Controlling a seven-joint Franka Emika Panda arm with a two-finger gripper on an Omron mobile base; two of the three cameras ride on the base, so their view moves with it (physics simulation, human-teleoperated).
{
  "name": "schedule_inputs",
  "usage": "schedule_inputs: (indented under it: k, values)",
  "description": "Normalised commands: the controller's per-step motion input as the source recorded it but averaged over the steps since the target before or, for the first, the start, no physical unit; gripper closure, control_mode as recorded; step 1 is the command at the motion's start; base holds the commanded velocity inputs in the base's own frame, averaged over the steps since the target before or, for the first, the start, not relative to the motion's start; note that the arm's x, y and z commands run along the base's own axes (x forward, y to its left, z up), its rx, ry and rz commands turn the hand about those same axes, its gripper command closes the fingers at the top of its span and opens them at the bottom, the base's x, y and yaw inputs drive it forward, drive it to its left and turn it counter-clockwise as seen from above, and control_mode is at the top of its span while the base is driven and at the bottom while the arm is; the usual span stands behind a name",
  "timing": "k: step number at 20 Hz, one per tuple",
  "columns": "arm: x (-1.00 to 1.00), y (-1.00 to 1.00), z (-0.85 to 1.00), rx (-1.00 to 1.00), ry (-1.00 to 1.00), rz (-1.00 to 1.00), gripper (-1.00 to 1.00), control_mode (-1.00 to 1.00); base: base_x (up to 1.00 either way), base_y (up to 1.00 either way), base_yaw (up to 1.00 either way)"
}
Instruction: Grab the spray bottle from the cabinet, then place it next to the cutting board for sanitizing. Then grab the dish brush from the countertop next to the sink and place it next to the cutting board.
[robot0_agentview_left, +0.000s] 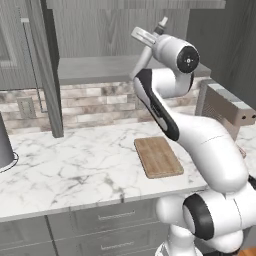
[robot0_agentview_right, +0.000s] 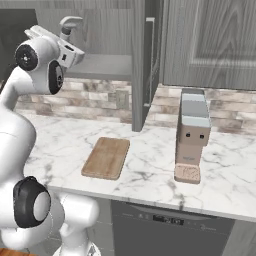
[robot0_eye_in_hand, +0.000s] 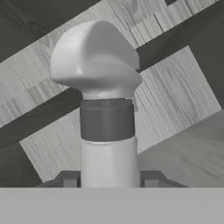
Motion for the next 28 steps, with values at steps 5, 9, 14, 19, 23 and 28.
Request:
schedule_inputs:
  k: [5,9,14,19,23,28]
  values:
    - [-0.60,0.00,0.07,-0.16,0.07,0.00,1.00,-1.00,0.00,0.00,0.00]
    - [-0.72,0.00,-0.08,-0.29,-0.23,0.03,1.00,-1.00,0.00,0.00,0.00]
    - [-0.43,0.00,-0.45,-0.23,-0.20,0.16,1.00,-1.00,0.00,0.00,0.00]
    - [-0.19,0.03,-0.65,-0.11,-0.06,0.14,1.00,-1.00,0.00,0.00,0.00]
    - [0.00,0.35,-0.50,-0.06,0.04,0.04,1.00,-1.00,0.00,0.00,0.00]
    - [0.00,0.21,-0.56,-0.01,0.00,0.04,1.00,-1.00,0.00,0.00,0.00]
